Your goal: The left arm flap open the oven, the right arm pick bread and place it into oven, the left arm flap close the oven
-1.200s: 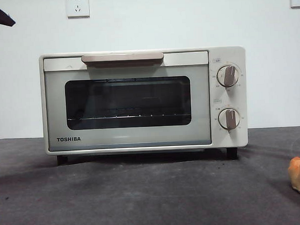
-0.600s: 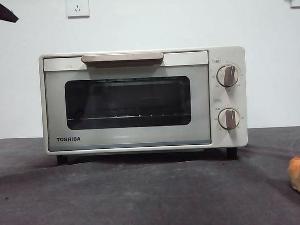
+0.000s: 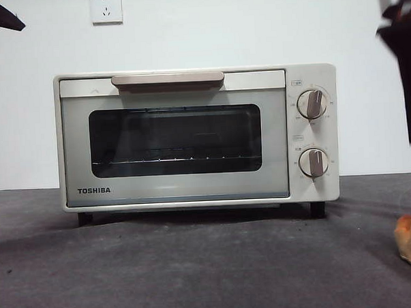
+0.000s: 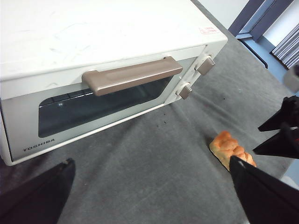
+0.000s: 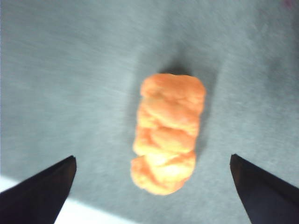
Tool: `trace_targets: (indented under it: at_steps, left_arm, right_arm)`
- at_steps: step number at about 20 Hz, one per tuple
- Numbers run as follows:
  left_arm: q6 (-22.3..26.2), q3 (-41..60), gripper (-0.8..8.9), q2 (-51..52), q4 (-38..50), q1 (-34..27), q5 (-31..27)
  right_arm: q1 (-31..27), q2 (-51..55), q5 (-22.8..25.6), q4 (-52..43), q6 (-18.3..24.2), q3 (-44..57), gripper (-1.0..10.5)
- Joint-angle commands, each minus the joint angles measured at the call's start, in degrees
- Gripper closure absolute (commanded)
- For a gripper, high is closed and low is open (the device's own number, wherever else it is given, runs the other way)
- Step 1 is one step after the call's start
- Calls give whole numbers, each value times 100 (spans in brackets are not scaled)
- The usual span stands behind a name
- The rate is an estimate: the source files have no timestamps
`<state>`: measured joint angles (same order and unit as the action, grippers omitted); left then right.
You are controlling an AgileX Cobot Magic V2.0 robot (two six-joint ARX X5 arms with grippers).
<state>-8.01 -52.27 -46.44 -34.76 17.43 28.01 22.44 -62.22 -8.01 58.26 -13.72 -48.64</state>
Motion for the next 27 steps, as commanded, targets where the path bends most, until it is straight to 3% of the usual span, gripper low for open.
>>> trace_targets:
  at_steps: [1,8,14,18,23,27]
  left_arm:
    - [90,-116,283,-35,48,28,22]
    - [90,-116,283,-35,39,28,22]
    - [90,-116,283,-35,-15,28,22]
    - [90,-116,283,-35,-13,28,20]
    - [31,-116,289,-35,15,28,20]
    - [-50,-269,393,-92,-4,28,-13]
  right_arm:
    - [227,-321,195,-251,-328,87,422]
    - [282,-1196,251,-726,-516,254,422]
    - [243,-1676,205,-1139,-378,522,432]
    - [245,-1681,184,-1176,-376,522,642]
    - [243,-1674,210,-1213,-382,511,821]
    - [168,-1456,197,-603,-254,122,834]
